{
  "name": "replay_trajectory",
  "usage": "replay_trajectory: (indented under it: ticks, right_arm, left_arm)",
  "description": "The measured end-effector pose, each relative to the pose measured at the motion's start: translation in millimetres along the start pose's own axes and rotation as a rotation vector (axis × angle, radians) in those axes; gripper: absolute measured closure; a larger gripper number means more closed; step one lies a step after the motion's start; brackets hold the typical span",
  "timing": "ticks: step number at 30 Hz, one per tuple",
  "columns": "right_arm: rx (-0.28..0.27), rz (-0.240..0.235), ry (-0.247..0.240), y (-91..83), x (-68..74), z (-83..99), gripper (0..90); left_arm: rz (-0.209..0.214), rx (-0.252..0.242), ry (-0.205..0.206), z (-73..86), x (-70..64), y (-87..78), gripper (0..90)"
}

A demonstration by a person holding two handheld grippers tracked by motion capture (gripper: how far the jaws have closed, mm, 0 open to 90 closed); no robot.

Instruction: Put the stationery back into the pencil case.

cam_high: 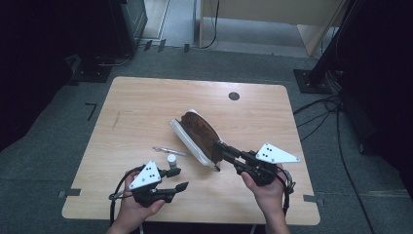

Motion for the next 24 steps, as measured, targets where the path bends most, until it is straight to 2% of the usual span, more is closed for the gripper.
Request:
replay_trajectory:
  ticks: [5, 16, 22, 24]
  right_arm:
    - [-0.021, 0.037, -0.001, 0.5, -3.2, -8.6, 74.3]
    - [-0.056, 0.081, 0.005, 3.1, -11.0, -17.2, 74.3]
    - [-0.037, 0.100, 0.001, 14.5, -14.0, -16.4, 74.3]
    - [-0.030, 0.102, 0.001, 17.0, -14.1, -15.2, 74.3]
  left_arm:
    - [-0.026, -0.028, -0.011, -2.5, 7.6, -12.1, 47.6]
    - [-0.089, -0.078, -0.048, -2.8, 27.3, -38.1, 47.6]
    - [-0.151, -0.085, -0.072, 3.4, 45.0, -49.3, 47.6]
    - [-0.167, -0.082, -0.091, 8.1, 52.3, -51.8, 47.6]
Point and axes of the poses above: each handheld gripper's, and its own axes: y roughly forward along the jaws, z roughly out of its underside, x roughly to its left, the point moved 2 cm from there along y, roughly forward along the jaws, and after that the axes turned 2 degrees about -y, right-handed, at the moved point
